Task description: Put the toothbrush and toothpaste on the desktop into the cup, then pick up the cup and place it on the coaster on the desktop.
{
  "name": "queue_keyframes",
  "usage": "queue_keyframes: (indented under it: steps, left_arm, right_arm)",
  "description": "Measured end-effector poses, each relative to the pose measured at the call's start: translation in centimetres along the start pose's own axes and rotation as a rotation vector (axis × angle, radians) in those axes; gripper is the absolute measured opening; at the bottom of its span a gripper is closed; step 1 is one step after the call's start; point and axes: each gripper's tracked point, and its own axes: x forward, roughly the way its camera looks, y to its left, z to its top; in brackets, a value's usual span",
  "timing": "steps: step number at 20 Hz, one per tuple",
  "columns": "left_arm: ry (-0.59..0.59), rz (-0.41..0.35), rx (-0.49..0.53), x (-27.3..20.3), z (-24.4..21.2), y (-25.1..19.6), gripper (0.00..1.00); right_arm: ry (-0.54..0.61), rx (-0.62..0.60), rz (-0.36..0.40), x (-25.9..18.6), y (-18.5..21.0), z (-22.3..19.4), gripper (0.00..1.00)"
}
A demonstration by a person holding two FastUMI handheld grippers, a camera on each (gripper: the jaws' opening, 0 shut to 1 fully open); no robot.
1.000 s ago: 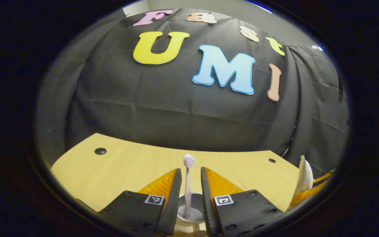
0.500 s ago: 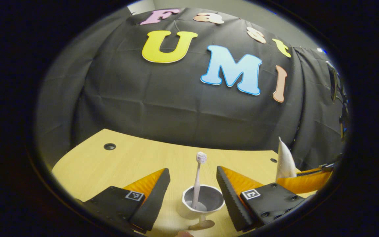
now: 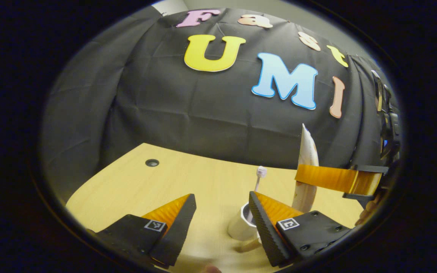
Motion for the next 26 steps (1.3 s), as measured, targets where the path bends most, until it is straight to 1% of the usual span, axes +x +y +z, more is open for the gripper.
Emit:
queue_keyframes:
  steps: [5,7,10,11,13,14,15,16,17,18,19,20,21,22,23,25,26]
  left_arm:
    - [0.032,0.036,-0.036,-1.4,-1.1,1.9,0.91]
    - [0.04,0.047,-0.055,-1.8,-1.5,2.6,0.91]
    - [0.047,0.062,-0.06,-2.0,-1.8,3.6,0.91]
    - [0.045,0.067,-0.059,-2.1,-1.8,3.9,0.91]
    - [0.042,0.07,-0.058,-2.0,-1.8,4.2,0.91]
    - [0.044,0.069,-0.057,-1.9,-1.9,4.2,0.91]
    - [0.045,0.065,-0.059,-1.8,-1.9,4.0,0.91]
    - [0.045,0.061,-0.064,-1.8,-2.0,3.8,0.91]
    - [0.046,0.058,-0.067,-1.7,-2.0,3.6,0.91]
    - [0.048,0.057,-0.071,-1.7,-2.2,3.6,0.91]
    - [0.049,0.056,-0.077,-1.7,-2.2,3.4,0.91]
    - [0.051,0.055,-0.083,-1.7,-2.4,3.4,0.91]
    - [0.053,0.057,-0.086,-1.8,-2.5,3.4,0.91]
    - [0.055,0.057,-0.088,-1.7,-2.7,3.4,0.91]
    - [0.057,0.059,-0.088,-1.7,-2.7,3.4,0.91]
    - [0.063,0.06,-0.083,-1.9,-2.9,3.2,0.91]
    - [0.065,0.057,-0.081,-2.0,-2.9,3.0,0.91]
  right_arm:
    - [-0.066,-0.048,0.019,2.9,0.7,-0.3,0.22]
    - [-0.07,-0.074,0.012,3.9,0.6,-0.9,0.22]
    - [-0.032,-0.08,0.002,5.1,0.4,-2.5,0.23]
    - [-0.015,-0.077,0.001,5.0,0.3,-2.9,0.21]
    - [0.014,-0.079,0.002,4.7,0.5,-3.6,0.27]
    - [0.026,-0.084,0.005,4.6,0.7,-4.0,0.27]
    - [0.039,-0.09,0.008,4.4,0.8,-4.2,0.22]
    - [0.058,-0.098,0.002,4.2,0.8,-4.7,0.29]
    - [0.079,-0.104,0.0,4.1,0.8,-5.1,0.24]
    - [0.101,-0.106,0.005,3.9,0.9,-5.7,0.28]
    - [0.118,-0.108,0.01,3.6,1.0,-6.0,0.39]
    - [0.12,-0.117,0.007,3.3,1.1,-6.1,0.43]
    - [0.111,-0.131,0.003,3.2,1.0,-5.8,0.55]
    - [0.102,-0.141,0.006,3.0,1.2,-5.5,0.62]
    - [0.093,-0.147,0.006,2.9,1.2,-5.2,0.76]
    - [0.078,-0.152,0.009,2.4,1.5,-4.7,0.9]
    - [0.074,-0.148,0.009,2.4,1.4,-4.5,0.91]
